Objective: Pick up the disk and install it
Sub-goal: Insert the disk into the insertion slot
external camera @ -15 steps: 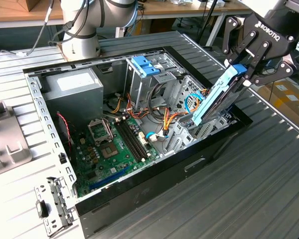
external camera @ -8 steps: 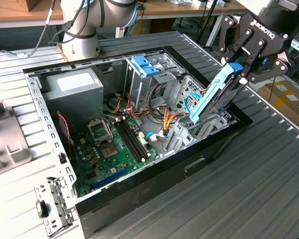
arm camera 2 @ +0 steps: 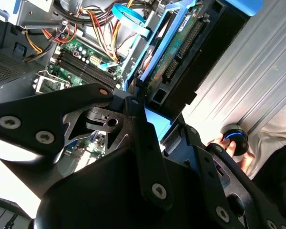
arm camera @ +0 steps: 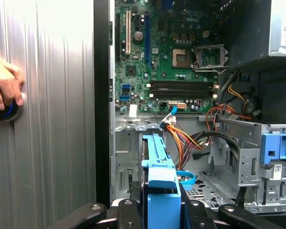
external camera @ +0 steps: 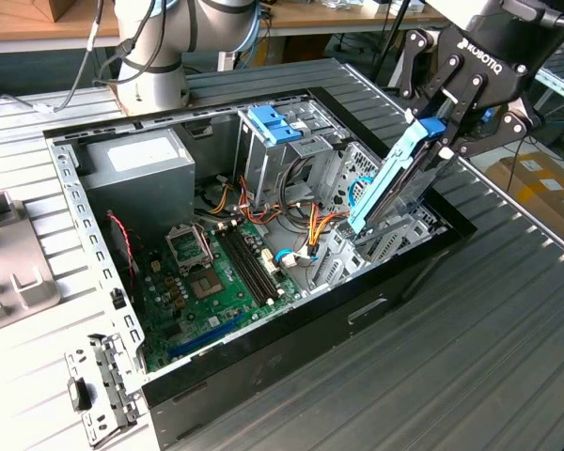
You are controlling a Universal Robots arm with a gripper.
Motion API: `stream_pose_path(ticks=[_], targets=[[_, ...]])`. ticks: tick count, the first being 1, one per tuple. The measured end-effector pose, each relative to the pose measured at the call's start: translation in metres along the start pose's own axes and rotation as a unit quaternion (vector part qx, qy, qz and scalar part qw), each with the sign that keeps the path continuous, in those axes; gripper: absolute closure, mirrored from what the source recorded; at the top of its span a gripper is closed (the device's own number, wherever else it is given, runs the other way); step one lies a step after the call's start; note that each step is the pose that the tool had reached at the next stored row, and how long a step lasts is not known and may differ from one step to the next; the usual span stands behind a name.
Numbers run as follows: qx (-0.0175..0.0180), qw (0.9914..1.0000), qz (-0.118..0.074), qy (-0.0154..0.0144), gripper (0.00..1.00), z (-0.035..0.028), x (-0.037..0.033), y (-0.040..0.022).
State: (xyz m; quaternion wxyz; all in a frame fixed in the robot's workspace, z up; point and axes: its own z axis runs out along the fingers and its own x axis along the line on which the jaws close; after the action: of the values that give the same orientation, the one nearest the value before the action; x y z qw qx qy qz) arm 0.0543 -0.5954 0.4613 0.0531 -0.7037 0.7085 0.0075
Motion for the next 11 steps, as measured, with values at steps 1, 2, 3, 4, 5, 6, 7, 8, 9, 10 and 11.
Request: stream_pose_path(ticks=[1, 2, 3, 4, 5, 6, 7, 8, 9, 10, 11], targets=[[0.0000, 1.00000, 0.000, -0.0001, 0.63, 0.0011, -0.0006, 0.0001], [0.0000, 1.00000, 0.000, -0.0001, 0.63, 0.0019, -0.0012, 0.0002], [0.0000, 1.00000, 0.000, -0.0001, 0.63, 0.0034, -0.0022, 0.0004], [0.0000, 1.00000, 0.000, -0.0001, 0.63, 0.0042, -0.0028, 0.0004], [0.0000, 1.00000, 0.000, -0.0001, 0.63, 0.0049, -0.0031, 0.0005], [0.0000, 1.00000, 0.000, -0.0001, 0.63, 0.0060, -0.0034, 0.0005], [0.0000, 1.00000, 0.000, -0.0001, 0.63, 0.0068, -0.0037, 0.0006], [0.0000, 1.00000, 0.000, -0.0002, 0.63, 0.0076, -0.0038, 0.0007], [0.0000, 1.00000, 0.000, -0.0003, 0.63, 0.0083, -0.0037, 0.0008], [0.0000, 1.00000, 0.000, -0.0001, 0.63, 0.0091, -0.0037, 0.0008], [0.0000, 1.00000, 0.000, -0.0002, 0.63, 0.0099, -0.0037, 0.0009]])
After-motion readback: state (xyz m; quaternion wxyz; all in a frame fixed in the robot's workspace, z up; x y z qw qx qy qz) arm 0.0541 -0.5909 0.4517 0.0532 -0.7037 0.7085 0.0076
